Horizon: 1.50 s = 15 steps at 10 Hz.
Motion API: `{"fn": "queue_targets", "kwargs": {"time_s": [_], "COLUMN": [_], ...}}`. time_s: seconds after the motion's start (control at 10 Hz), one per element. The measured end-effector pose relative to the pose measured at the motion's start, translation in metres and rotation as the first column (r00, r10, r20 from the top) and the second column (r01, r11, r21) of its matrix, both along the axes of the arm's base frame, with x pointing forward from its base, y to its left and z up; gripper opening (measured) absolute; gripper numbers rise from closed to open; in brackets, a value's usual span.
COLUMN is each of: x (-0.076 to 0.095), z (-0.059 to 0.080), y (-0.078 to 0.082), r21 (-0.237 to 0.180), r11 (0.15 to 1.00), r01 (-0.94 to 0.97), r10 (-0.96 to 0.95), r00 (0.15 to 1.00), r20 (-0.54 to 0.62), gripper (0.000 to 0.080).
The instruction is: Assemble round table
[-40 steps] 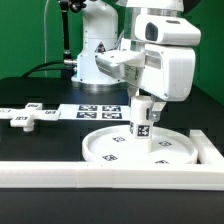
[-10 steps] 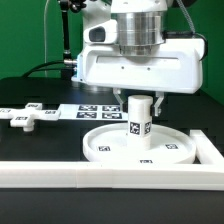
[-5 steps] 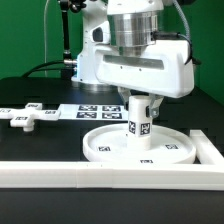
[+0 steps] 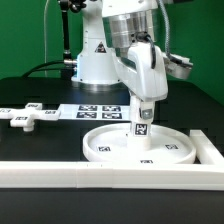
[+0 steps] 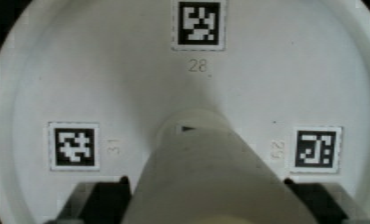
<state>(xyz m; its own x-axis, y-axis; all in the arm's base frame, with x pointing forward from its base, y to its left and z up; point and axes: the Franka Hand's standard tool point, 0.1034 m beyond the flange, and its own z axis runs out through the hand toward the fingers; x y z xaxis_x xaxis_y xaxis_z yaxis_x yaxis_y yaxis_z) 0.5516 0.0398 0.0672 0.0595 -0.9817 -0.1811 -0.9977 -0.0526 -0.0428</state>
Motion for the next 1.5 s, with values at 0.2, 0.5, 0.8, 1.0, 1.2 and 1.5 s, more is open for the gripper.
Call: {"fn": "queue_targets", "kwargs": {"time_s": [0.2, 0.5, 0.8, 1.0, 1.2, 1.5], "x": [0.0011, 0.0029, 0.0023, 0.0037, 0.0037, 0.0034], "z": [0.0000, 0.0005, 0.0017, 0.0024, 0.0022, 0.0023], "y": [-0.0005, -0.0008, 0.0067, 0.0090, 0.0092, 0.0088], "r21": [0.024, 0.029, 0.019, 0.021, 0.016, -0.015], "r11": [0.988, 0.969, 0.993, 0.999, 0.986, 0.891], "r01": [0.151, 0.243, 0.115, -0.040, -0.164, -0.455], "r10": [-0.151, -0.243, -0.114, 0.041, 0.164, 0.455], "r00": [0.988, 0.970, 0.993, 0.999, 0.986, 0.889], "r20": [-0.019, -0.028, -0.040, -0.010, 0.016, 0.062], "gripper": [0.0409, 0.0409, 0.0627, 0.0645, 0.0649, 0.0649]}}
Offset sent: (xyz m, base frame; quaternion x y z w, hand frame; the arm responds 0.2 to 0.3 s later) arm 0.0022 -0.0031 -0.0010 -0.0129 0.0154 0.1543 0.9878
